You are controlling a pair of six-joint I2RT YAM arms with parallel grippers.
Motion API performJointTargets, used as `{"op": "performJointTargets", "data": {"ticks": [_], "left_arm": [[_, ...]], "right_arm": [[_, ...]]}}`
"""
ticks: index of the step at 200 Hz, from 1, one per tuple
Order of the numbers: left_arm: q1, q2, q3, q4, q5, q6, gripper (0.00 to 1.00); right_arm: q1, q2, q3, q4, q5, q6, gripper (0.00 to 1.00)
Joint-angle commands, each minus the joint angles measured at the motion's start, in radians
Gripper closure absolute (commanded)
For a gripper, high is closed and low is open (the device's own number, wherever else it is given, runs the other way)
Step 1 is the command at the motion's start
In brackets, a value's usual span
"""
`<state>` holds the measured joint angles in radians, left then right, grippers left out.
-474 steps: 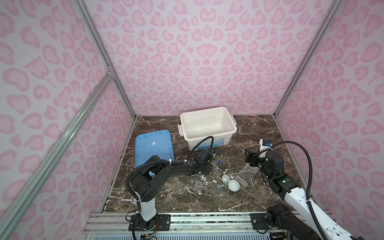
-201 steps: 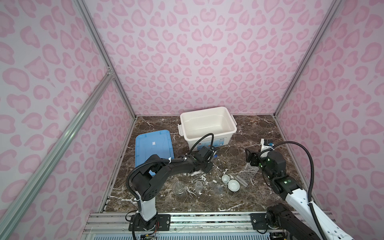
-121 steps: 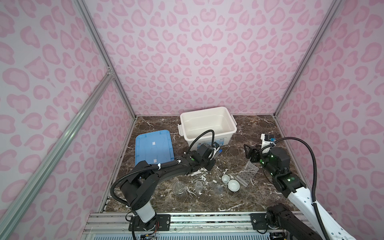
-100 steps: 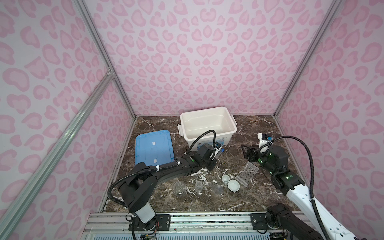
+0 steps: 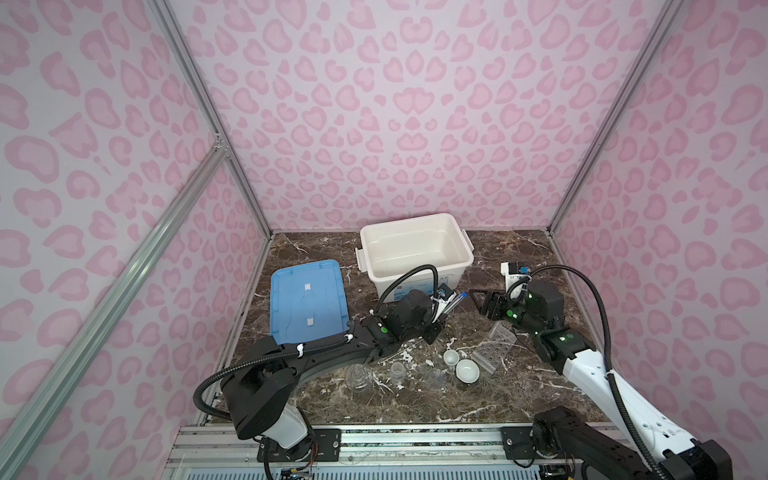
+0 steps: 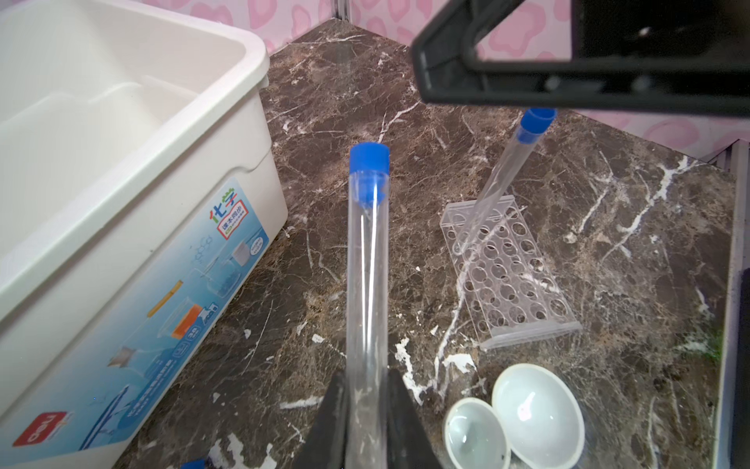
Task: Organize the chemistry lab equipment
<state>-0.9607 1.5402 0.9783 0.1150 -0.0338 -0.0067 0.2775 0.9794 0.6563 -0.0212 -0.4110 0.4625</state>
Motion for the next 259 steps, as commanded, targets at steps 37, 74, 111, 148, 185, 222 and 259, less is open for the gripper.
{"op": "performJointTargets", "data": {"ticks": [37,74,111,148,185,222,259], "left_arm": [[-0.004,-0.031,-0.021,0.116,0.005,0.028,0.88],[-0.007,-0.034,-0.022,0.126,-0.001,0.033,0.88],[-0.009,-0.035,-0.026,0.138,0.01,0.033,0.88],[-0.009,-0.032,-0.027,0.143,0.011,0.031,0.88],[-0.013,-0.031,-0.027,0.146,0.007,0.031,0.88],[-0.012,-0.022,-0.022,0.149,0.008,0.03,0.88],[-0.012,-0.01,-0.018,0.149,-0.006,0.031,0.88]], "right_arm": [[-0.024,0.039,-0.01,0.119,-0.148,0.112,0.37],[-0.026,0.064,-0.005,0.147,-0.195,0.149,0.4],[-0.026,0.079,-0.013,0.198,-0.222,0.194,0.43],[-0.026,0.102,-0.017,0.24,-0.251,0.236,0.49],[-0.027,0.111,-0.007,0.231,-0.272,0.242,0.58],[-0.026,0.113,-0.009,0.239,-0.285,0.251,0.63],[-0.025,0.111,-0.007,0.235,-0.296,0.255,0.69]]}}
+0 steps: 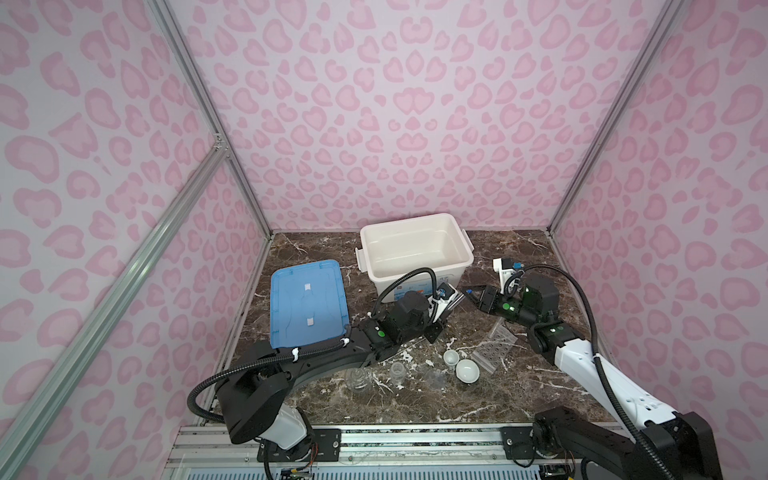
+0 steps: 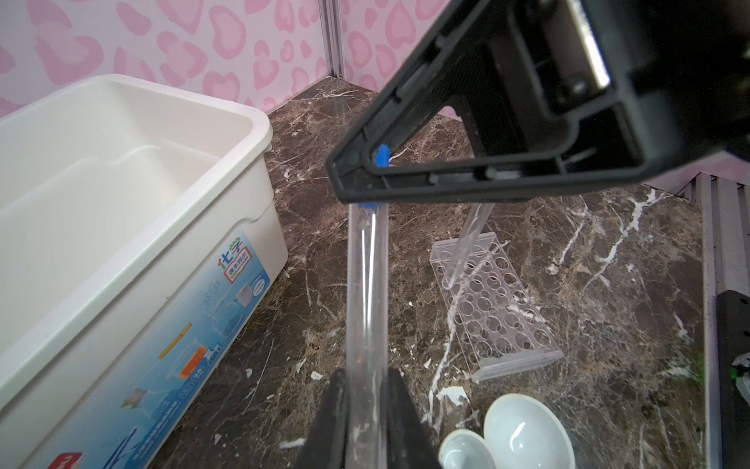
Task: Organize the chemistry lab equipment
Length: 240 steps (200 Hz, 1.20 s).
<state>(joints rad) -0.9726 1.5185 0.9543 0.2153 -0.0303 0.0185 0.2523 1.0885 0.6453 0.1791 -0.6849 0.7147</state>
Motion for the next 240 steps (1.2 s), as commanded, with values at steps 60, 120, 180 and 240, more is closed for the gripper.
{"op": "performJointTargets", "data": {"ticks": [60,120,180,240], "left_arm": [[0.0,0.037,0.024,0.05,-0.004,0.007,0.88],[0.0,0.055,0.032,0.042,-0.006,0.002,0.84],[0.0,0.059,0.031,0.028,-0.067,-0.02,0.4],[0.002,0.01,-0.045,0.038,-0.222,-0.047,0.2]], "right_arm": [[-0.001,-0.001,0.001,0.036,-0.027,0.003,0.77],[0.001,-0.004,-0.002,0.021,-0.02,-0.011,0.83],[0.009,-0.027,0.01,-0.061,0.039,-0.083,0.85],[0.059,-0.106,0.049,-0.261,0.276,-0.231,0.86]]}}
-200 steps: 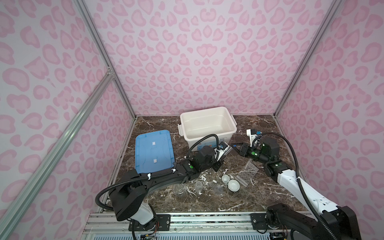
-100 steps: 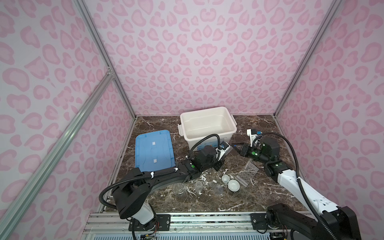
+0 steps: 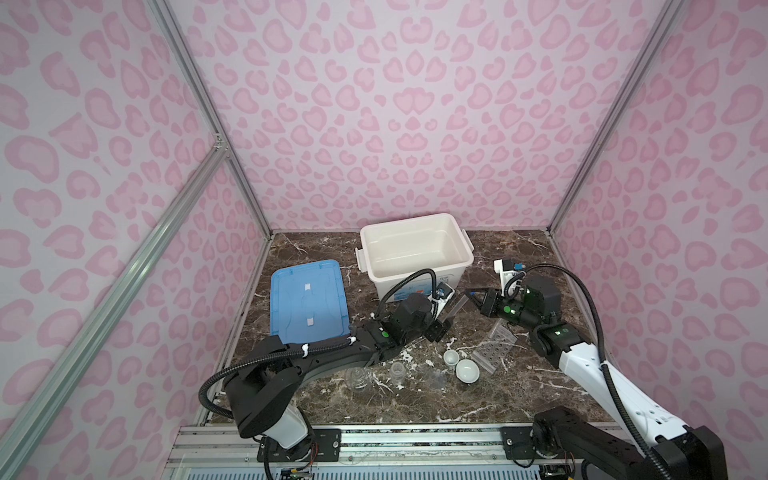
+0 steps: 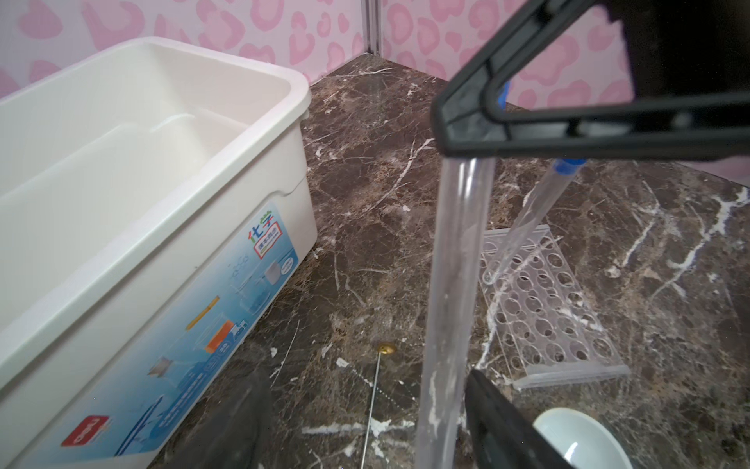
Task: Organize the chemistry lab equipment
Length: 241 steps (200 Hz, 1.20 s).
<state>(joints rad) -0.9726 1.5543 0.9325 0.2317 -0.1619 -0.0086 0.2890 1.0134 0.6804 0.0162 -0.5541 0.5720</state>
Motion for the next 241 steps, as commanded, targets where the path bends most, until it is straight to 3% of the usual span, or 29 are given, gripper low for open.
{"op": "performJointTargets", "data": {"ticks": [1,42,58,167,241], "left_arm": [[0.002,-0.027,-0.024,0.021,-0.092,-0.02,0.19],[0.016,-0.055,-0.071,0.023,-0.162,-0.064,0.09],[0.027,-0.064,-0.084,0.019,-0.181,-0.085,0.0],[0.071,-0.083,-0.13,-0.026,-0.244,-0.162,0.02],[0.092,-0.104,-0.158,-0.035,-0.282,-0.214,0.02]], "right_arm": [[0.023,-0.033,0.014,-0.103,0.151,-0.09,0.86],[0.127,-0.098,0.048,-0.216,0.395,-0.177,0.86],[0.177,-0.12,0.058,-0.245,0.497,-0.204,0.87],[0.45,-0.243,-0.009,-0.259,1.028,-0.31,0.88],[0.557,-0.315,-0.104,-0.257,1.183,-0.302,0.89]]}}
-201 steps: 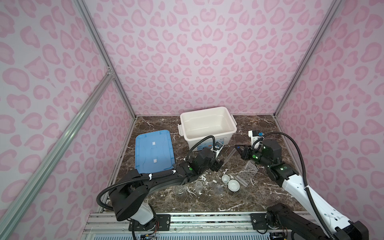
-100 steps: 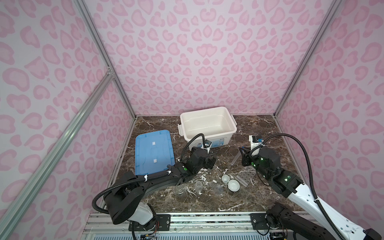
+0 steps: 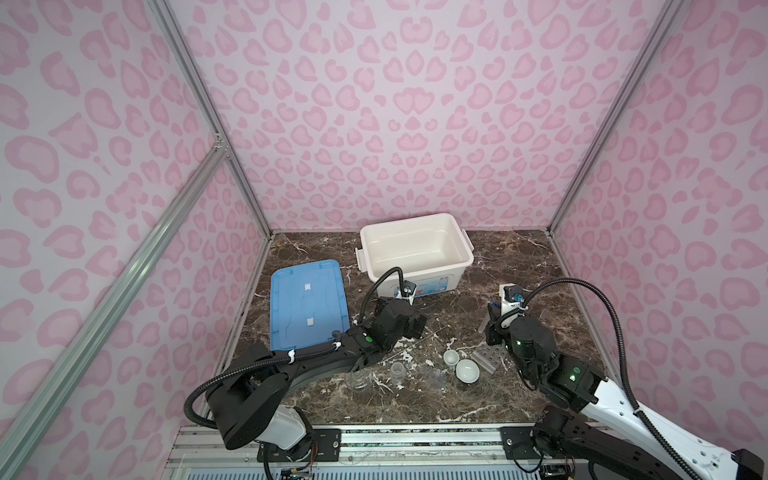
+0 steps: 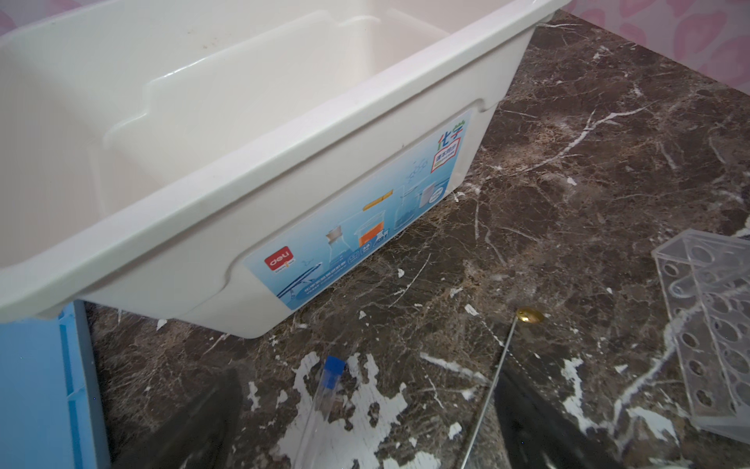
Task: Organize the chemistry lab equipment
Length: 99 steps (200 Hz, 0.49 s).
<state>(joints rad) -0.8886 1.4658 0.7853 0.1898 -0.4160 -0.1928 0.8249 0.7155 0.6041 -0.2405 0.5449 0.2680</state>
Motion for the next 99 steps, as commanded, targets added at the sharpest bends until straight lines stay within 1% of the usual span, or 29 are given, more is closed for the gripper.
{"op": "performJointTargets", "data": {"ticks": [1,31,42,99], "left_arm": [[0.008,-0.016,-0.011,0.007,-0.029,-0.031,0.02],[0.014,-0.021,-0.021,0.007,-0.044,-0.04,0.02],[0.016,-0.022,-0.024,-0.023,-0.05,-0.044,0.02],[0.017,-0.016,-0.024,-0.029,-0.049,-0.053,0.02]], "right_arm": [[0.021,-0.017,-0.029,0.0,0.086,0.001,0.89],[0.032,-0.038,-0.053,-0.005,0.101,0.018,0.89],[0.041,-0.049,-0.066,-0.003,0.117,0.023,0.89],[0.057,-0.094,-0.129,0.005,0.139,0.049,0.89]]}}
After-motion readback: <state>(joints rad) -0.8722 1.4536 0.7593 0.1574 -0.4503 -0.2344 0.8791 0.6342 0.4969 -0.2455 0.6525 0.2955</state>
